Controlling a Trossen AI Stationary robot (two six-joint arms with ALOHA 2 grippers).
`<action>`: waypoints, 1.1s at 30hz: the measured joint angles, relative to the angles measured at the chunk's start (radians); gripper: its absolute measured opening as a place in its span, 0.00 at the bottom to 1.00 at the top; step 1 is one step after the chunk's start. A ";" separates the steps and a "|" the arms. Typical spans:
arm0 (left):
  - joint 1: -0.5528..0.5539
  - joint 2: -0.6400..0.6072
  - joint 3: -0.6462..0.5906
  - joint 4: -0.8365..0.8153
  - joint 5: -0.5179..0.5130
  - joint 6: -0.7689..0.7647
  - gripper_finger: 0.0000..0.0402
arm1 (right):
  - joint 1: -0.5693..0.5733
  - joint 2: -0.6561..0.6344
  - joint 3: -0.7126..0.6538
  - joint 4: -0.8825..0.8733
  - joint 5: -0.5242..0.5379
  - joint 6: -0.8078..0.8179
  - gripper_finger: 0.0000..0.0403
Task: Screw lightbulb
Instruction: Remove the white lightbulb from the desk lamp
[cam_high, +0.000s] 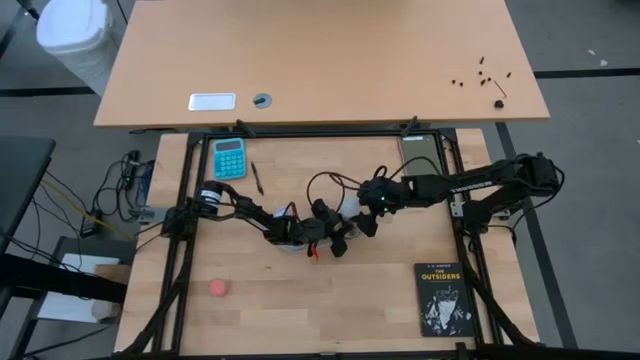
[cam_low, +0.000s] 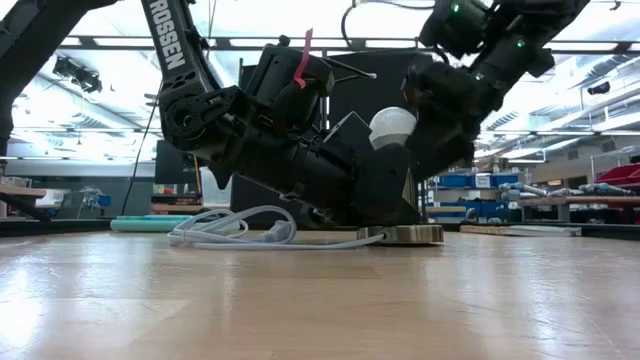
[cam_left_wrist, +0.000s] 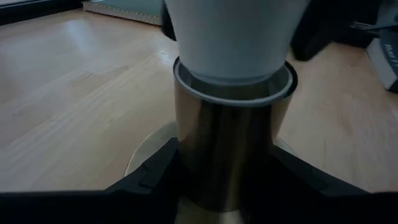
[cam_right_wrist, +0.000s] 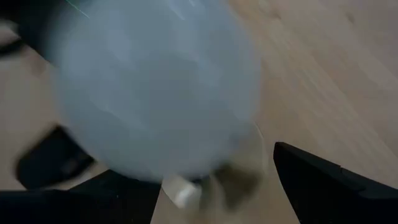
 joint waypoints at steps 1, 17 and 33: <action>0.001 0.000 0.000 -0.002 -0.002 -0.002 0.47 | -0.012 -0.005 0.001 -0.038 -0.004 -0.003 0.76; 0.000 0.000 -0.001 0.001 -0.003 -0.005 0.47 | -0.021 -0.107 -0.001 -0.213 -0.095 -0.003 0.76; 0.000 0.001 0.000 0.000 -0.003 0.000 0.48 | 0.003 0.017 0.000 0.109 -0.043 -0.037 0.76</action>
